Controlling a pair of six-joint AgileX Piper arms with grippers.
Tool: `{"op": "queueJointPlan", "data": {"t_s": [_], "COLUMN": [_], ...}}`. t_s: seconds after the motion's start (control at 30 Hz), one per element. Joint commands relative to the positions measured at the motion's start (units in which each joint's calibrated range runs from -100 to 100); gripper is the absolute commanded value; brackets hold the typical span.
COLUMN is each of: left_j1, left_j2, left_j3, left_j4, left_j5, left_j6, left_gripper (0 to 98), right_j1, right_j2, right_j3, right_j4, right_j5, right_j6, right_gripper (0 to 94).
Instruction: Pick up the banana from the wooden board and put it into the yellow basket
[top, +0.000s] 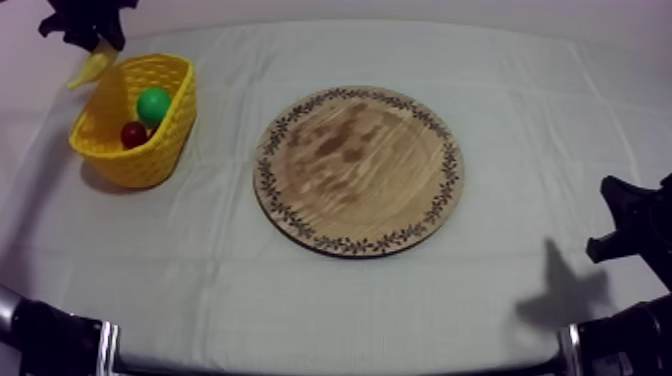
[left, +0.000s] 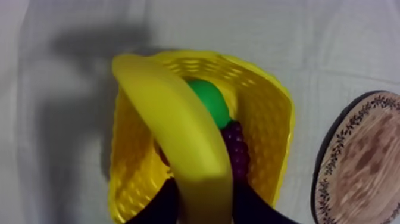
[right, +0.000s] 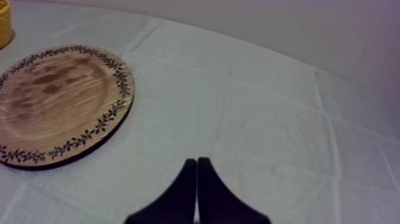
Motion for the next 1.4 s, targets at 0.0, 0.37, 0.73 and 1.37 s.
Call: {"op": "queueJointPlan", "data": {"t_s": [0.0,0.37,0.73,1.37], "left_j1": [-0.1,0.2,1.1,0.9], "left_j2": [0.0,4.9,12.1,7.9], "left_j3": [1.6,11.2,9.6,6.3], "left_j4": [0.10,0.93,1.19,0.54], "left_j5": [0.0,-3.2,-6.1,-7.2], "left_j6": [0.1,0.3,-1.6,-0.8], "left_gripper": [26.3,26.4,48.9,78.3], "right_j1": [0.0,0.0,0.0,0.0], "right_j2": [0.0,0.0,0.0,0.0], "right_j3": [0.1,0.1,0.1,0.1], "right_j4": [0.0,0.0,0.0,0.0], "right_j5": [0.0,0.0,0.0,0.0], "right_j6": [0.0,0.0,0.0,0.0], "right_gripper": [0.2,0.2,0.2,0.2]}}
